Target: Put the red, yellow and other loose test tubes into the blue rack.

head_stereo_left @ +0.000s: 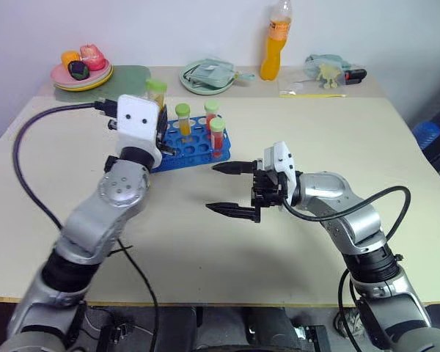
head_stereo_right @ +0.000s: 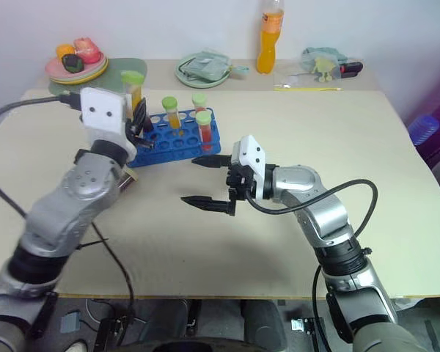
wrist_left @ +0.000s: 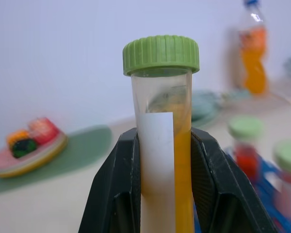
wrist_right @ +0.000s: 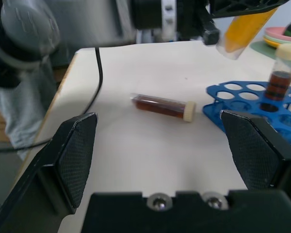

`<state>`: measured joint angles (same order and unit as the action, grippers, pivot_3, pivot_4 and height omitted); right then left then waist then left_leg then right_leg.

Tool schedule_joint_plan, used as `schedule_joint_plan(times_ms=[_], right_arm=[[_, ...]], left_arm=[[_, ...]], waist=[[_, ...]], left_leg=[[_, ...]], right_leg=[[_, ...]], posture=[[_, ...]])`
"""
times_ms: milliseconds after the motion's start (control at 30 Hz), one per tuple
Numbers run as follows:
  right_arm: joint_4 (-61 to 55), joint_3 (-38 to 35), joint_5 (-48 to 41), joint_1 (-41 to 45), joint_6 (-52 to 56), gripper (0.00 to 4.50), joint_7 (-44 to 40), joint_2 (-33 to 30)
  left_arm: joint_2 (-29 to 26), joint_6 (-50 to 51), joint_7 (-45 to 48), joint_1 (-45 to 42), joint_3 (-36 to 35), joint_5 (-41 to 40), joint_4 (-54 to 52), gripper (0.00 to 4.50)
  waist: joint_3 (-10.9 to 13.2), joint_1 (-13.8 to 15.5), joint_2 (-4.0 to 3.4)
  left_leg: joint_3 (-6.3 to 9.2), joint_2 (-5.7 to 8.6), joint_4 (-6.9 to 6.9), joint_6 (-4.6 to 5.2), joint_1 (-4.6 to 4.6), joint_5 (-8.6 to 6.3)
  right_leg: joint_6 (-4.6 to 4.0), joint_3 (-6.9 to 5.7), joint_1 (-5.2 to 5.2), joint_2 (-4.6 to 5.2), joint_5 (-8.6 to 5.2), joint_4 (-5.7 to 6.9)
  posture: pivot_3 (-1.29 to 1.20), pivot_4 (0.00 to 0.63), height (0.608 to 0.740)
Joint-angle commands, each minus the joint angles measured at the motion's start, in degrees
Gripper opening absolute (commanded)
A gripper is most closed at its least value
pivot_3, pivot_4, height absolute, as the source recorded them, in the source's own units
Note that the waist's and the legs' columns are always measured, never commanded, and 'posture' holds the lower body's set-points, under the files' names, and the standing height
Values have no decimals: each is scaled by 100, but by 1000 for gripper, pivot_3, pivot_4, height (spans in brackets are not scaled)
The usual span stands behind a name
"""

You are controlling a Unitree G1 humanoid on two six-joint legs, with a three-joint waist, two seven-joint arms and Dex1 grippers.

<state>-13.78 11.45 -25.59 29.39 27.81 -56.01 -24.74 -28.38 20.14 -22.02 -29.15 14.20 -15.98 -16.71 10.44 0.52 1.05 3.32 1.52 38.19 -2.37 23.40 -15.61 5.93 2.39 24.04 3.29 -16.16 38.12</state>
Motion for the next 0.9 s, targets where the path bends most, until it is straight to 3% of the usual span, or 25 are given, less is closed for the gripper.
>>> schedule_joint_plan(times_ms=[33, 267, 400, 900], right_arm=[[-190, -90, -94, -4, 14, 4500, 130, 73], [-282, -187, -120, -32, 57, 4500, 280, 43], [-327, -209, -122, -69, 62, 4500, 324, 6], [-327, -229, -156, -20, 40, 4500, 350, -34]], left_arm=[[702, -1673, -102, -299, 85, 1163, 1374, 828], [1625, -3134, 575, -483, -261, 1444, 2922, 828], [1888, -3656, 794, -581, -400, 1645, 3605, 828], [2447, -4221, 1163, -920, -910, 1834, 4867, 828]], waist=[[0, 23, 3], [0, 3, 3], [0, 6, 3], [0, 7, 3]], left_leg=[[0, 1, 0, 10, 0, -4], [0, 1, 0, 22, 2, -9], [1, 1, 1, 24, 2, -9], [1, 1, 2, 31, 2, -12]], right_leg=[[1, -1, 0, 1, 0, 0], [3, -3, 4, 3, 2, 2], [3, -3, 4, 2, 2, 5], [6, -4, 4, 0, 3, 6]], posture=[[0, 150, 729], [0, 150, 729], [0, 150, 729], [0, 150, 729]])
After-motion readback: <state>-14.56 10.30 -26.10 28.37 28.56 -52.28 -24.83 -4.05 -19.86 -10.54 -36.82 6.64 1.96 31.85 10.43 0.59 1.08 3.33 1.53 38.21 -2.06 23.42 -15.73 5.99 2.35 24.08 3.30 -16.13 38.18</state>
